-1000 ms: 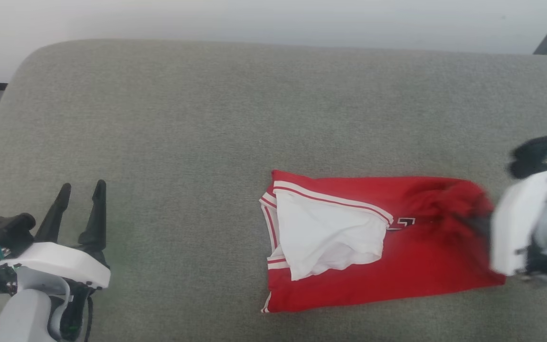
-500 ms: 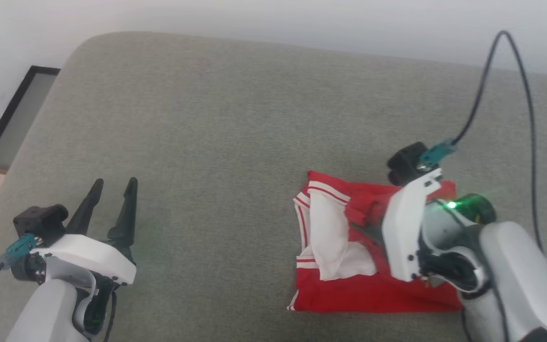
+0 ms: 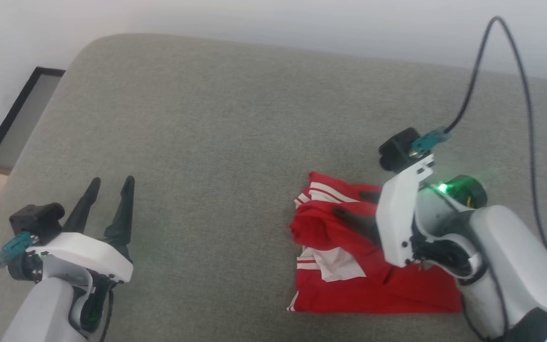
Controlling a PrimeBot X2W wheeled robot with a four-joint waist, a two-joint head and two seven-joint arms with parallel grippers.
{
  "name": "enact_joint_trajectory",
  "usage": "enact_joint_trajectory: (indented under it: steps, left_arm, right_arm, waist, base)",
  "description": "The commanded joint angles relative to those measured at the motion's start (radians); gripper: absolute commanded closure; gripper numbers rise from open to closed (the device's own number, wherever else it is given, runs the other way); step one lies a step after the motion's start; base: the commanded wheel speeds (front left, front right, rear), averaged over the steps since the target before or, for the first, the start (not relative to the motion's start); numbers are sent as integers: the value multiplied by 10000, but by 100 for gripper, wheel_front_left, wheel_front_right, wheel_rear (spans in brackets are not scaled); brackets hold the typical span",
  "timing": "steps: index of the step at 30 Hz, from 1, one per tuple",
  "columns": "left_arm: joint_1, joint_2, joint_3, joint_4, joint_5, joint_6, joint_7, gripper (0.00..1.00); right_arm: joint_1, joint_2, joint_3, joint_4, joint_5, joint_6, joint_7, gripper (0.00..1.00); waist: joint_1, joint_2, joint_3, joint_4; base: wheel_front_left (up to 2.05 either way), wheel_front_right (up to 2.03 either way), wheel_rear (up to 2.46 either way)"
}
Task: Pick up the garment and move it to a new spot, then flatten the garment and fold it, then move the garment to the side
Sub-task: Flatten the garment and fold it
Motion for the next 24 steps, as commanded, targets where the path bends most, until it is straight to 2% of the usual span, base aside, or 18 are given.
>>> enact_joint_trajectory:
  steps: [1, 12, 19, 24]
  left_arm:
    - [85, 61, 94, -30, -132, -28, -42, 0]
    - [579, 412, 487, -208, -97, -28, -42, 0]
    - [907, 601, 602, -268, 35, -28, -42, 0]
    - [1108, 680, 718, -321, 133, -27, -42, 0]
  right_arm:
    - [-84, -143, -102, -178, 114, 4, -176, 0]
    - [529, -1116, -1645, -852, -174, 4, -1608, 0]
    - [1329, -1747, -2517, -687, -480, 3, -3457, 0]
    - [1783, -2049, -2723, -341, -736, 4, -4883, 0]
  waist:
    - [0, 0, -86, -165]
    - [0, 0, -515, -1064]
    - [0, 0, -785, -1526]
    - [0, 0, -953, -1767]
  base:
    - [0, 0, 0]
    - [0, 0, 0]
    - [0, 0, 0]
    - [0, 0, 0]
